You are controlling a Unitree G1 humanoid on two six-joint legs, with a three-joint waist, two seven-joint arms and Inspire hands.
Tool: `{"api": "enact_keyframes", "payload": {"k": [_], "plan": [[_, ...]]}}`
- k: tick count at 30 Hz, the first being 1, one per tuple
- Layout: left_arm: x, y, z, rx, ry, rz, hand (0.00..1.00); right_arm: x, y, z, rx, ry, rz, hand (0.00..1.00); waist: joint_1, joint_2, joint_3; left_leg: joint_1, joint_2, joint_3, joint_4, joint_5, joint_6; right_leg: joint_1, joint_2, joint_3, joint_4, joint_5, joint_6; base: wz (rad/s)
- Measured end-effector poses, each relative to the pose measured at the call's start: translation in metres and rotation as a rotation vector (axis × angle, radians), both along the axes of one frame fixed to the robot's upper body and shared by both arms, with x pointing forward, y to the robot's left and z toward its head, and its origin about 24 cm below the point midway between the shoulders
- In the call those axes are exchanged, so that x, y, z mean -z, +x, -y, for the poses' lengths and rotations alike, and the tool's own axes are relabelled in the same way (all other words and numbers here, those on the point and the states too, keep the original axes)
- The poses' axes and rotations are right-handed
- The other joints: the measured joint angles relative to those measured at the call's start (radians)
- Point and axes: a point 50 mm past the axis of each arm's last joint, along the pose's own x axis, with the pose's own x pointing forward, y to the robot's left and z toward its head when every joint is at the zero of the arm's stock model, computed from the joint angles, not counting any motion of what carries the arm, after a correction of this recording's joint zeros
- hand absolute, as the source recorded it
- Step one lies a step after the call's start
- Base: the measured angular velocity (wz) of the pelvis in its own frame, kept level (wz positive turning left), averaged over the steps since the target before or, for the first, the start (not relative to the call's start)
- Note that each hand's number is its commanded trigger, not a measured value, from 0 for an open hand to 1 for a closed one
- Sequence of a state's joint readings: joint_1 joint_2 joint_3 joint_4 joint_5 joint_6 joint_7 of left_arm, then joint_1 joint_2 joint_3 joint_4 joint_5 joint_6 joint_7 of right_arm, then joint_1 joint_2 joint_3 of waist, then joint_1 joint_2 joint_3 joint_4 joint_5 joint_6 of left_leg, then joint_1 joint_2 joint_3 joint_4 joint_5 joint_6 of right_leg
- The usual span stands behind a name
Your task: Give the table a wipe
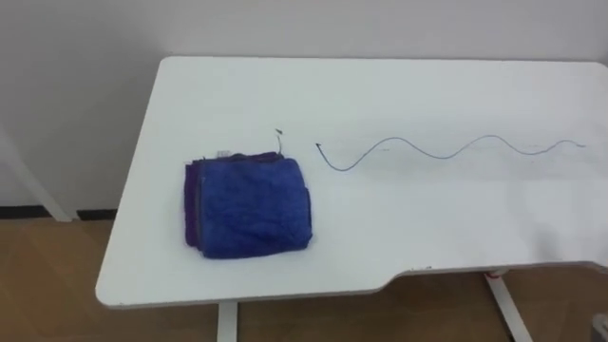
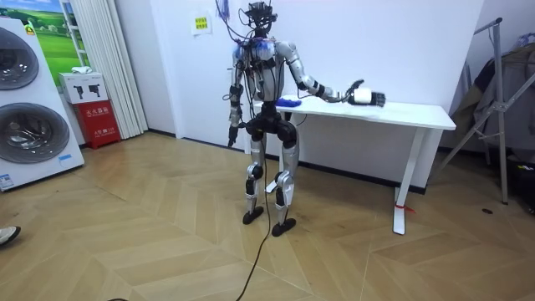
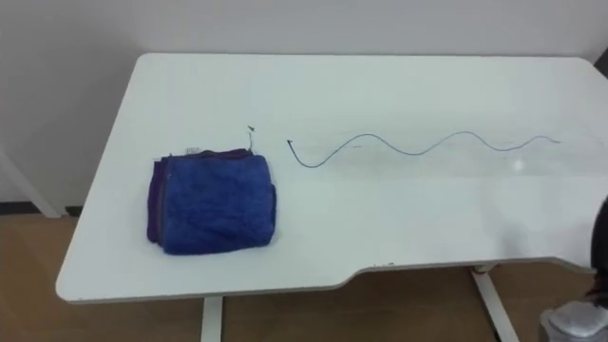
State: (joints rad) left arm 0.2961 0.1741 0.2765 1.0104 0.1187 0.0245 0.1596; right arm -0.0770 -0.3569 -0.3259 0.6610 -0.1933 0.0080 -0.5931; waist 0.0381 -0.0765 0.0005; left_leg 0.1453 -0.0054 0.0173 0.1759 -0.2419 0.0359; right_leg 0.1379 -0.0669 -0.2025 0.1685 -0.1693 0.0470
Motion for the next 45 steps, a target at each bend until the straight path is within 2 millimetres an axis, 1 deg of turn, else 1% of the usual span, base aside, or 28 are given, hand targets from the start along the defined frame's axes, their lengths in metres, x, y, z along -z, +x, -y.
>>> {"api": "enact_keyframes", "payload": {"k": [1,2,4,5,7,8,9,11,13,14,16,18,21,22,23,25,26,27,28,30,31,35,37,38,40,41,45], "plan": [[0.0,0.0,0.0,0.007,0.0,-0.001,0.0,-0.011,0.01,-0.005,-0.05,-0.053,0.028,0.0,0.007,0.001,-0.0006,0.002,0.0,0.001,-0.001,0.0,0.0,0.001,0.0,0.001,-0.001,0.0,0.0,0.0],[0.0,0.0,0.001,0.008,-0.001,-0.002,0.0,-0.016,0.014,-0.008,-0.075,-0.078,0.04,0.0,0.015,-0.002,0.0004,0.002,0.0,0.001,-0.001,0.0,0.0,0.002,0.0,0.001,-0.001,0.0,0.0,0.0],[0.0,0.001,0.001,0.014,-0.011,0.002,0.0,-0.038,0.03,-0.023,-0.191,-0.211,0.079,0.0,0.025,-0.009,0.005,-0.004,0.0,-0.006,0.004,0.0,0.0,0.001,-0.001,-0.007,-0.001,0.0,0.0,0.09],[0.0,0.002,0.001,0.014,-0.013,0.003,0.0,-0.043,0.034,-0.027,-0.219,-0.242,0.091,0.0,0.025,-0.01,0.0052,-0.008,0.0,-0.008,0.004,0.0,0.0,0.0,-0.001,-0.01,-0.001,0.0,0.0,0.17],[0.001,0.005,0.004,0.034,-0.018,0.004,0.0,-0.066,0.047,-0.048,-0.337,-0.385,0.147,0.0,0.031,-0.014,0.0043,-0.018,-0.001,-0.023,0.005,0.0,0.0,-0.006,-0.002,-0.02,0.001,0.0,0.0,0.14],[0.001,0.006,0.004,0.037,-0.019,0.005,0.0,-0.071,0.049,-0.053,-0.363,-0.419,0.16,0.0,0.031,-0.014,0.0041,-0.018,-0.001,-0.025,0.006,0.0,0.0,-0.005,-0.002,-0.02,0.001,0.0,0.0,0.12],[0.002,0.006,0.005,0.048,-0.021,0.002,0.0,-0.078,0.055,-0.061,-0.407,-0.467,0.18,0.0,0.036,-0.014,0.0042,-0.018,-0.001,-0.029,0.007,0.0,0.0,-0.002,-0.002,-0.02,0.001,0.0,0.0,0.13],[0.003,0.01,0.009,0.072,-0.03,0.003,0.0,-0.083,0.06,-0.071,-0.448,-0.505,0.19,0.0,0.052,-0.014,0.0041,-0.014,-0.002,-0.034,0.008,0.0,0.0,0.004,-0.002,-0.018,0.001,0.0,0.0,0.12],[0.004,0.014,0.012,0.108,-0.04,0.001,0.0,-0.092,0.07,-0.086,-0.524,-0.598,0.184,0.0,0.068,-0.015,0.0039,-0.019,-0.002,-0.035,0.008,0.001,0.001,-0.001,-0.002,-0.019,0.0,0.0,0.0,0.0],[0.004,0.014,0.013,0.111,-0.041,0.0,0.0,-0.094,0.072,-0.089,-0.539,-0.619,0.185,0.0,0.072,-0.016,0.0036,-0.02,-0.002,-0.036,0.008,0.001,0.001,-0.002,-0.002,-0.019,0.0,0.0,0.0,0.0],[0.004,0.015,0.013,0.12,-0.047,0.002,0.0,-0.102,0.076,-0.103,-0.598,-0.676,0.202,0.0,0.088,-0.017,0.003,-0.02,-0.002,-0.036,0.008,0.001,0.001,0.0,-0.002,-0.021,0.0,0.0,0.0,0.05],[0.004,0.019,0.014,0.124,-0.052,0.01,0.0,-0.105,0.078,-0.113,-0.644,-0.706,0.206,0.0,0.098,-0.017,0.0027,-0.02,-0.002,-0.037,0.009,0.001,0.001,0.0,-0.002,-0.021,-0.001,0.0,0.0,0.0],[0.004,0.019,0.014,0.13,-0.058,0.009,0.0,-0.105,0.081,-0.128,-0.721,-0.746,0.182,0.0,0.111,-0.022,0.0006,-0.02,-0.002,-0.039,0.009,0.001,0.001,0.0,-0.003,-0.023,-0.001,0.0,0.0,0.0],[0.004,0.02,0.015,0.136,-0.059,0.009,0.0,-0.104,0.082,-0.134,-0.753,-0.75,0.172,0.0,0.113,-0.024,0.0009,-0.02,-0.003,-0.048,0.01,0.001,0.001,0.001,-0.003,-0.026,-0.001,0.0,0.0,0.07],[0.005,0.021,0.015,0.143,-0.06,0.008,0.0,-0.103,0.083,-0.137,-0.769,-0.749,0.166,0.0,0.115,-0.025,0.0015,-0.02,-0.003,-0.051,0.01,0.001,0.001,0.003,-0.003,-0.029,-0.001,0.0,0.0,0.1],[0.005,0.025,0.019,0.172,-0.067,0.008,0.0,-0.097,0.084,-0.148,-0.833,-0.736,0.133,0.0,0.134,-0.028,0.0037,-0.014,-0.003,-0.054,0.009,0.001,0.001,0.011,-0.003,-0.033,-0.002,0.0,0.0,0.06],[0.005,0.026,0.019,0.179,-0.068,0.009,0.0,-0.095,0.084,-0.151,-0.848,-0.738,0.124,0.0,0.137,-0.027,0.0049,-0.014,-0.003,-0.055,0.009,0.001,0.001,0.012,-0.003,-0.034,-0.003,0.0,0.0,0.04],[0.005,0.029,0.02,0.194,-0.068,0.011,0.0,-0.093,0.084,-0.156,-0.878,-0.749,0.108,0.0,0.14,-0.029,0.0055,-0.016,-0.003,-0.055,0.009,0.001,0.001,0.012,-0.003,-0.036,-0.004,0.0,0.0,0.05],[0.005,0.031,0.02,0.2,-0.068,0.015,0.0,-0.091,0.085,-0.162,-0.912,-0.761,0.095,0.0,0.153,-0.034,0.0074,-0.017,-0.002,-0.051,0.007,0.001,0.001,0.011,-0.003,-0.036,-0.004,0.0,0.0,0.0],[0.005,0.034,0.02,0.206,-0.064,0.019,0.0,-0.088,0.085,-0.172,-0.963,-0.781,0.073,0.0,0.162,-0.037,0.009,-0.02,-0.002,-0.05,0.007,0.001,0.001,0.008,-0.003,-0.039,-0.005,0.0,0.0,0.0],[0.005,0.034,0.02,0.212,-0.064,0.018,0.0,-0.085,0.085,-0.179,-0.999,-0.787,0.06,0.0,0.164,-0.038,0.008,-0.021,-0.002,-0.051,0.006,0.001,0.001,0.007,-0.003,-0.042,-0.005,0.0,0.0,0.0],[0.005,0.037,0.022,0.232,-0.066,0.021,0.0,-0.078,0.082,-0.195,-1.089,-0.788,0.025,0.0,0.183,-0.039,0.0072,-0.028,-0.004,-0.051,0.009,0.001,0.001,0.009,-0.005,-0.047,-0.017,0.0,0.0,0.0],[0.006,0.038,0.024,0.241,-0.07,0.022,0.0,-0.073,0.081,-0.204,-1.136,-0.807,-0.001,0.0,0.189,-0.03,0.0139,-0.029,-0.006,-0.052,0.011,0.001,0.001,0.01,-0.006,-0.048,-0.018,0.0,0.0,0.0],[0.006,0.038,0.025,0.246,-0.071,0.021,0.0,-0.072,0.08,-0.206,-1.145,-0.81,-0.003,0.0,0.189,-0.027,0.0159,-0.029,-0.006,-0.052,0.011,0.001,0.001,0.01,-0.006,-0.048,-0.018,0.0,0.0,0.0],[0.006,0.039,0.027,0.261,-0.074,0.021,0.0,-0.067,0.078,-0.217,-1.181,-0.802,0.001,0.0,0.19,-0.016,0.0232,-0.031,-0.005,-0.053,0.011,0.001,0.001,0.009,-0.005,-0.047,-0.018,0.0,0.0,0.0],[0.006,0.04,0.027,0.264,-0.075,0.022,0.0,-0.066,0.076,-0.218,-1.191,-0.805,-0.003,0.0,0.19,-0.015,0.0227,-0.032,-0.005,-0.053,0.011,0.001,0.001,0.008,-0.005,-0.048,-0.018,0.0,0.0,0.0],[0.006,0.04,0.028,0.271,-0.077,0.023,0.0,-0.048,0.063,-0.229,-1.272,-0.793,-0.06,0.0,0.194,-0.007,0.0156,-0.03,-0.005,-0.055,0.006,0.001,0.001,0.007,-0.004,-0.047,-0.019,0.0,0.0,0.0]]}}
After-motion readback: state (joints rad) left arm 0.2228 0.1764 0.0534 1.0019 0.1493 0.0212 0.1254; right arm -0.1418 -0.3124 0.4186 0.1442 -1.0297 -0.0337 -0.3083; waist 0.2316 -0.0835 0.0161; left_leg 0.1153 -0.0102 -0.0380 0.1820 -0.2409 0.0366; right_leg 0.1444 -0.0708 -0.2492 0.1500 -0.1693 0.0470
